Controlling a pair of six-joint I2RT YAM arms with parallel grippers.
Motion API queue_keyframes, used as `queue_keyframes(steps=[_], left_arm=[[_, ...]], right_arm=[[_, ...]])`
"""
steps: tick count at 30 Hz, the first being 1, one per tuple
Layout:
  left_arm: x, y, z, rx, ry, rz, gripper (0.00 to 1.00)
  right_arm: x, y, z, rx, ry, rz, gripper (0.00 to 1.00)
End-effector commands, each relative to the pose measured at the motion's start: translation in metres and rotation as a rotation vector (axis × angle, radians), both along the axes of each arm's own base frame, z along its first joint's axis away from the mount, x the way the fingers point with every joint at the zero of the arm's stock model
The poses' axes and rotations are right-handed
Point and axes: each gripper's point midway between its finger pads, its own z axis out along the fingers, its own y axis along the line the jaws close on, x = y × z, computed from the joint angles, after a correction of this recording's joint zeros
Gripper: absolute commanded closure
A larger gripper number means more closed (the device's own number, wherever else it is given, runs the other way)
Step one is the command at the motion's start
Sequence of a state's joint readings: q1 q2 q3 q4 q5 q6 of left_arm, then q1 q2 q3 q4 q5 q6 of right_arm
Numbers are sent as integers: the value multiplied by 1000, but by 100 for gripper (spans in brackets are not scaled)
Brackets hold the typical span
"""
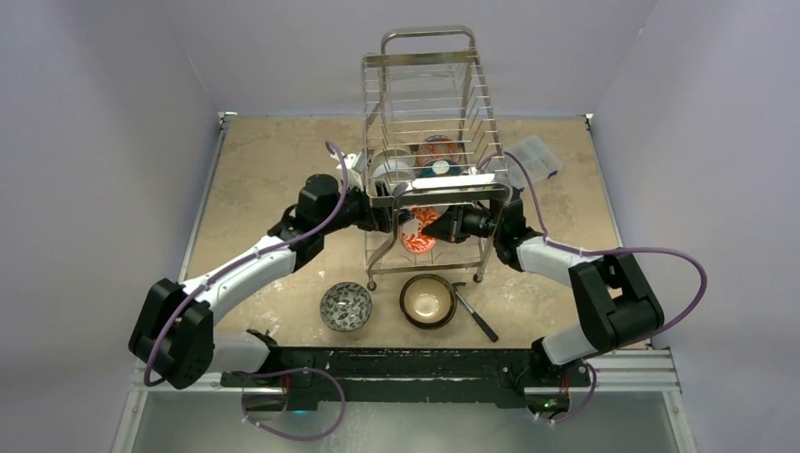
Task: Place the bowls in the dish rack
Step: Pick up the bowl from the center of the board.
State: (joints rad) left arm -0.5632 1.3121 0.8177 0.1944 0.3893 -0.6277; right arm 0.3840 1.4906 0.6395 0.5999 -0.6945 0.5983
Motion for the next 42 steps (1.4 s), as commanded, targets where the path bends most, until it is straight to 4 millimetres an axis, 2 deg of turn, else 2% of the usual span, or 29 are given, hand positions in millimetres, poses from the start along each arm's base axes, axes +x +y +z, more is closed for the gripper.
queue_keyframes(steps=[1, 4, 8, 16, 21, 27, 34, 42], left_arm=[[-70, -33, 11, -50, -46, -309, 3], [-75, -36, 4, -67, -22, -339, 4], [-70, -36, -11, -30, 15, -320, 3], [-58, -34, -13, -63, 6, -227, 6], [-54, -30, -17, -114, 18, -182, 14], [-43, -11, -19, -128, 1, -82, 3], [-42, 1, -14, -155, -31, -39, 1], [-46, 8, 3, -202, -84, -60, 3]], right_arm=[[12, 20, 62, 80, -175, 53, 100], [12, 22, 65, 95, -197, 65, 100], [14, 25, 72, 100, -227, 89, 100], [12, 32, 78, 131, -225, 132, 100], [12, 38, 76, 138, -214, 141, 100], [22, 37, 59, 100, -165, 91, 100], [25, 39, 53, 94, -142, 95, 100], [21, 40, 55, 93, -150, 112, 100]])
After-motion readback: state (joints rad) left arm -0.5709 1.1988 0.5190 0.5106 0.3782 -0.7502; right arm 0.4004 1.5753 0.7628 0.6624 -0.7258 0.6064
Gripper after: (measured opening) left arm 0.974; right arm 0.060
